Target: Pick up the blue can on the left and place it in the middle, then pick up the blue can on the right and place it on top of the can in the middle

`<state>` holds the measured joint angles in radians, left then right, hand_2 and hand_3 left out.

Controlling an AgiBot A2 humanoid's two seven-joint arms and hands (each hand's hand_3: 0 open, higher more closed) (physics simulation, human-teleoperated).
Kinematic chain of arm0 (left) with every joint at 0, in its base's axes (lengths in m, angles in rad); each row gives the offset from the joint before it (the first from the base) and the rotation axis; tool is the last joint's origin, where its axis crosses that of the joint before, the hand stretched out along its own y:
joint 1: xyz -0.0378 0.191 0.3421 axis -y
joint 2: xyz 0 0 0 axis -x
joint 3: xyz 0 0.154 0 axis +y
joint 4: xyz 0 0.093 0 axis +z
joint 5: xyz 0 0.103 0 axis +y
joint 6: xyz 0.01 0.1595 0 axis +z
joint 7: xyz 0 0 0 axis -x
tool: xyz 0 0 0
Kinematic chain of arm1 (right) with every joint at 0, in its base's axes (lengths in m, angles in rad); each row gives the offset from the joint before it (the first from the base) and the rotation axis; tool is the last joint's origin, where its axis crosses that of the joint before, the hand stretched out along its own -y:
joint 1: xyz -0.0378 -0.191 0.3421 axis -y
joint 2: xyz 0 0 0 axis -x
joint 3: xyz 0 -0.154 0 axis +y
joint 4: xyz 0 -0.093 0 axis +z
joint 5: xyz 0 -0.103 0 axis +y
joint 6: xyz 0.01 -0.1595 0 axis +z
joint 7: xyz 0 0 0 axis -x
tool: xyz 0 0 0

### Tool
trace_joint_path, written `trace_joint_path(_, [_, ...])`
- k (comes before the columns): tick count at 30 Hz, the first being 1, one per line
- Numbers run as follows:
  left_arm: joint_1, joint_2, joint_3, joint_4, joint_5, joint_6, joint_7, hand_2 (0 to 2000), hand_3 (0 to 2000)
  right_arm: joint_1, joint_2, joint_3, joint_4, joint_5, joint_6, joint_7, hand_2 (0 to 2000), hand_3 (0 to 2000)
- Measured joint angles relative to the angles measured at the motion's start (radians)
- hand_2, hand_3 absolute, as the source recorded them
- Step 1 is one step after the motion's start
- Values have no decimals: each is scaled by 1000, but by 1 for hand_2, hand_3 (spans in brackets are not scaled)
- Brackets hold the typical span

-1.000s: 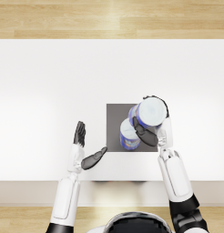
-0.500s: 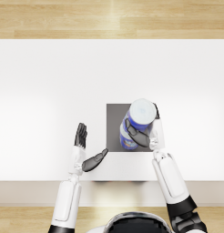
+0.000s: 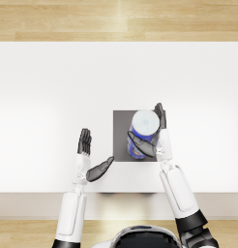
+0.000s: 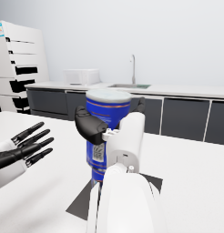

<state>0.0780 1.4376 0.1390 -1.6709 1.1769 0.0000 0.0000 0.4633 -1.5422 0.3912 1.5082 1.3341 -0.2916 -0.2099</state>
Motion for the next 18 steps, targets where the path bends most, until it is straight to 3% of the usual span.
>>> trace_joint_path(6, [62, 29, -22, -106, 0, 0, 0, 0, 0, 6, -15, -37, 73, 0, -11, -4, 0, 0])
trace_joint_path(10, [162, 61, -56, -160, 0, 0, 0, 0, 0, 30, -11, -69, 166, 0, 91, 9, 0, 0])
trace_joint_path(11, [185, 66, -66, -169, 0, 0, 0, 0, 0, 78, 72, 13, 186, -1, 105, 12, 0, 0])
trace_joint_path(18, [301, 65, -178, -201, 0, 0, 0, 0, 0, 101, 56, -166, 289, 0, 247, 78, 0, 0])
